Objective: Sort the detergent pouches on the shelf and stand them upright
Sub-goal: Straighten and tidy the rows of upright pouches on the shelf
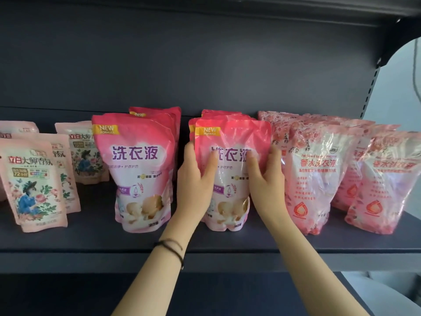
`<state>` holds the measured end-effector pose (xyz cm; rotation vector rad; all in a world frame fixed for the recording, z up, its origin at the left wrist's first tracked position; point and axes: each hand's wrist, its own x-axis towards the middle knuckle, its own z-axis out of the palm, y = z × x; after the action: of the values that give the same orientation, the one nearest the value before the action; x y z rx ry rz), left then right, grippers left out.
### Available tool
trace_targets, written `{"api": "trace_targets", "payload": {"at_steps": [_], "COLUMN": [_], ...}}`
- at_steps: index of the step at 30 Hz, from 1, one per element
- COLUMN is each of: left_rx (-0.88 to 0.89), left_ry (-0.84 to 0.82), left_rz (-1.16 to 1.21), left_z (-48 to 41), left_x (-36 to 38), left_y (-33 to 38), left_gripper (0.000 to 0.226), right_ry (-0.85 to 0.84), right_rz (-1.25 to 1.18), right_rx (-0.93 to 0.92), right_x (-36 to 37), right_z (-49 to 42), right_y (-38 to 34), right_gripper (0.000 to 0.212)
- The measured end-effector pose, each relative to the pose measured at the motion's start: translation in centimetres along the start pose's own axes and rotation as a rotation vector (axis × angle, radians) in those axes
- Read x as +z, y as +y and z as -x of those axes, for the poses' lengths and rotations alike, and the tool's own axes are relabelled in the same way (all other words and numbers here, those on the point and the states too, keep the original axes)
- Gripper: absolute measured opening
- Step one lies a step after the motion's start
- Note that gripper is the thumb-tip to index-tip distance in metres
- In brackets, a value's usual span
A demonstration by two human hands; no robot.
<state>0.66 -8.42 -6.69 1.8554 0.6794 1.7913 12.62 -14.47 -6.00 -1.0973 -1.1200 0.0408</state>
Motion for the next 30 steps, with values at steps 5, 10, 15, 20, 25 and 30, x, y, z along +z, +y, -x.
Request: {"api": "trace_targets", "payload": {"at_steps": [5,10,15,20,25,30], "left_rx": [-0.103,-0.114,-0.141,-0.147,-0.046,0.046], "left_ry": [-0.258,-0.319,-0.337,-0.288,-0.296,-0.344], "left_rz": [0.018,0.08,0.068,-0.151,-0.603,-0.798], "left_z": [4.8,5.1,5.2,7.3,8.0,6.1], "left_x": [-2.0,-2.4,-2.5,-4.5,-9.5,-15.5], "left_y": [-1.9,-2.0,-1.6,-0.5,0.3,0.7], "left_gripper": [0.078,0.082,0.082,0.05,0.033,0.034], "right_ry": [-0.308,-0.395,-0.383,-0.419,-0.348,-0.164], "right_rz": [0.087,0.163,0.159,0.19,0.483,0.674], "right_rx": [-0.005,0.04,0.052,0.036,0.031,-0.159], "right_x": [-2.6,-2.6,-2.4,-3.5,-3.5,-0.2], "right_z": [4.1,5.0,4.9,5.8,6.3,6.4], "right_y": [1.5,2.3,2.0,1.3,0.0,-3.3], "right_gripper": [0.092,0.106,0.105,0.08,0.06,0.018]}}
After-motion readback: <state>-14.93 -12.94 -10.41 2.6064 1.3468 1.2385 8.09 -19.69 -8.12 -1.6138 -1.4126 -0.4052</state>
